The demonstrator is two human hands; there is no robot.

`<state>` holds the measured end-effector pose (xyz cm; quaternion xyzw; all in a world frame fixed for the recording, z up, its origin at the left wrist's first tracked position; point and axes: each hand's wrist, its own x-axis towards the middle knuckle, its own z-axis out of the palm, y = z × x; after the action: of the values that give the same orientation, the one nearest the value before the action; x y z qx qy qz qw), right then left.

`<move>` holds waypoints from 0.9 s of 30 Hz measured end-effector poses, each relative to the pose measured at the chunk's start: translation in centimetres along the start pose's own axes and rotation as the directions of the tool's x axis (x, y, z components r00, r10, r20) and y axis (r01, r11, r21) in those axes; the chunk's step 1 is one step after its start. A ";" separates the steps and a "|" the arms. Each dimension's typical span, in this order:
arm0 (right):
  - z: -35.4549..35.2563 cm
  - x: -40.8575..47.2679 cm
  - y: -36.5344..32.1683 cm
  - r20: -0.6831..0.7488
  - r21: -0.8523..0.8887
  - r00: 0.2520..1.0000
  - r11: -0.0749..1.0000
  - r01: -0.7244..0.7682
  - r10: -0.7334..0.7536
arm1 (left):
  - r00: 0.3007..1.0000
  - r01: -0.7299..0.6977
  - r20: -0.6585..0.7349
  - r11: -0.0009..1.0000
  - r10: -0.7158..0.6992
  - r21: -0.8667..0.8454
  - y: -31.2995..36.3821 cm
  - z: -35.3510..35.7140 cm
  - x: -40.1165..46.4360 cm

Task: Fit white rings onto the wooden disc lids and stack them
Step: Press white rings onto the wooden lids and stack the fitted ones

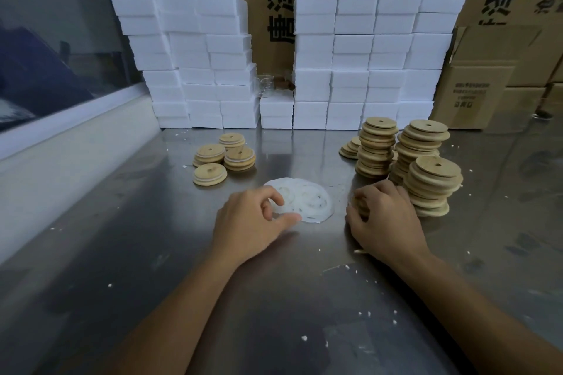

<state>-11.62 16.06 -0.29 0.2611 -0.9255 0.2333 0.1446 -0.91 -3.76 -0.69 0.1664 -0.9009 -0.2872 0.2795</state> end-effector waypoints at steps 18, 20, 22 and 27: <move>-0.1 0.1 0.2 -0.005 0.295 0.997 0.952 0.076 -0.078 | 0.995 -0.100 0.057 0.952 0.087 0.288 1.4 -1.1 -0.5; 0.1 -0.1 -0.2 -0.008 0.370 0.996 0.925 0.082 -0.085 | 0.995 -0.100 0.017 0.959 0.099 0.265 1.3 -1.4 -0.4; 0.2 -0.3 -0.5 0.014 0.437 0.998 0.898 0.054 -0.067 | 0.992 -0.101 -0.068 0.985 0.111 0.137 1.1 -1.6 -0.2; 0.2 0.0 -0.4 -0.035 0.519 0.998 0.852 0.063 -0.052 | 0.991 -0.039 -0.133 0.923 -0.013 -0.382 1.9 -1.5 -0.3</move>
<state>-11.43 15.70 -0.29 0.3158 -0.8183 0.4728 0.0847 -0.04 -2.80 1.34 0.1211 -0.8078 -0.4445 0.3678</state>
